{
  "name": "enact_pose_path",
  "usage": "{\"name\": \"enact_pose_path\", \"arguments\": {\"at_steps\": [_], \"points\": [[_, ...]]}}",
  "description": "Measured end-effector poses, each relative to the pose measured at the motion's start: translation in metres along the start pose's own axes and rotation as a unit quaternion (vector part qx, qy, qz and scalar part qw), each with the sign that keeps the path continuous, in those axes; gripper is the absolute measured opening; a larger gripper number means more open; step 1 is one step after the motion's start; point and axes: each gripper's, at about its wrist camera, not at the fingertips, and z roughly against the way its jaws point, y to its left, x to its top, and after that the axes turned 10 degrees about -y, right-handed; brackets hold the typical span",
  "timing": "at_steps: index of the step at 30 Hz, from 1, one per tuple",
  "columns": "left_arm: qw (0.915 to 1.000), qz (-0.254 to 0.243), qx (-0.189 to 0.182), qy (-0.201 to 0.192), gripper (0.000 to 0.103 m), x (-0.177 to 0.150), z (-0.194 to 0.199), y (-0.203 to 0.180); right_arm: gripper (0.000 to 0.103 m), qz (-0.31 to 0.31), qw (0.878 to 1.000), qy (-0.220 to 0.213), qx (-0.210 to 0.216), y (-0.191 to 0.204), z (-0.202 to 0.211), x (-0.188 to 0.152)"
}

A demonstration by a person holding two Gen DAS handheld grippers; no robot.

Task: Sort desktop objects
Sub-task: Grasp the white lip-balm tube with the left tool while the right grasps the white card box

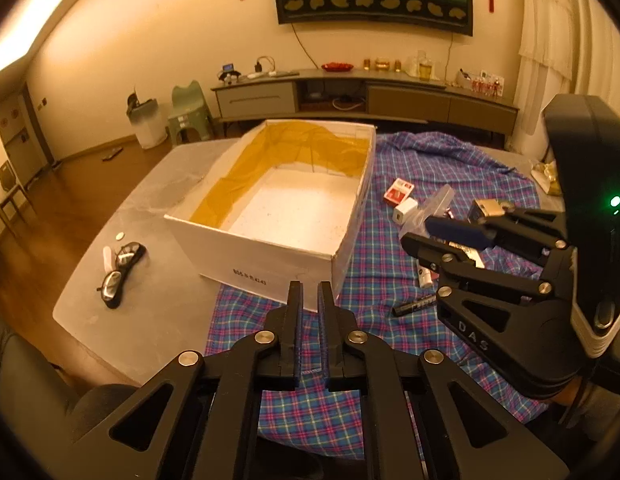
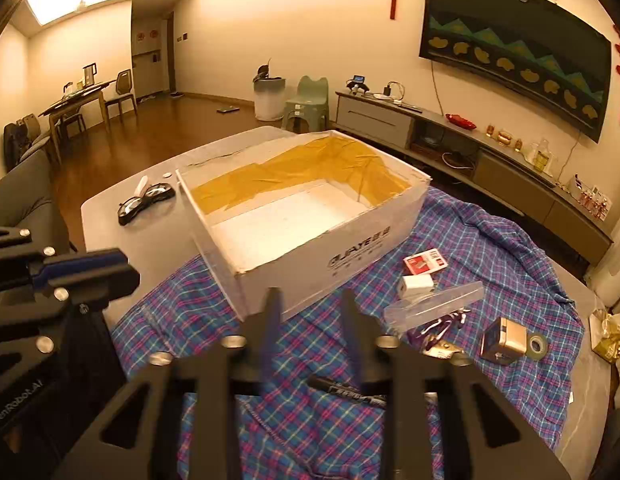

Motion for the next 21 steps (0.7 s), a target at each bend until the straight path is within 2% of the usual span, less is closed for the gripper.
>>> {"name": "enact_pose_path", "arguments": {"at_steps": [3,10,11,12,13,14,15,18,21], "points": [[1.0,-0.002,-0.002,-0.007,0.007,0.001,0.006,-0.001,0.016,0.004,1.0,0.005,0.004,0.006,0.001,0.0],[0.9997,-0.005,-0.023,-0.004,0.01,0.001,0.012,-0.009,0.019,-0.007,1.0,0.001,-0.003,0.001,0.013,0.0],[0.9996,-0.006,-0.027,-0.003,0.02,0.001,0.013,-0.011,0.022,-0.011,1.0,0.002,-0.004,-0.001,0.013,-0.002],[0.9995,-0.008,-0.03,-0.003,0.033,0.001,0.013,-0.014,0.032,-0.014,1.0,0.004,-0.007,-0.005,0.013,-0.004],[0.9994,-0.01,-0.031,-0.005,0.039,0.002,0.014,-0.016,0.038,-0.018,1.0,0.007,-0.009,-0.008,0.013,-0.005],[0.9994,-0.011,-0.034,-0.006,0.043,0.001,0.014,-0.018,0.051,-0.023,1.0,0.009,-0.012,-0.012,0.012,-0.008],[0.9991,-0.013,-0.039,-0.006,0.044,0.001,0.013,-0.02,0.057,-0.028,0.999,0.011,-0.015,-0.015,0.011,-0.01],[0.9981,-0.021,-0.058,0.003,0.044,0.0,0.007,-0.028,0.065,-0.041,0.999,0.017,-0.022,-0.027,0.009,-0.015],[0.9966,-0.034,-0.074,0.011,0.047,-0.004,0.0,-0.039,0.065,-0.064,0.997,0.022,-0.029,-0.046,0.009,-0.02]]}}
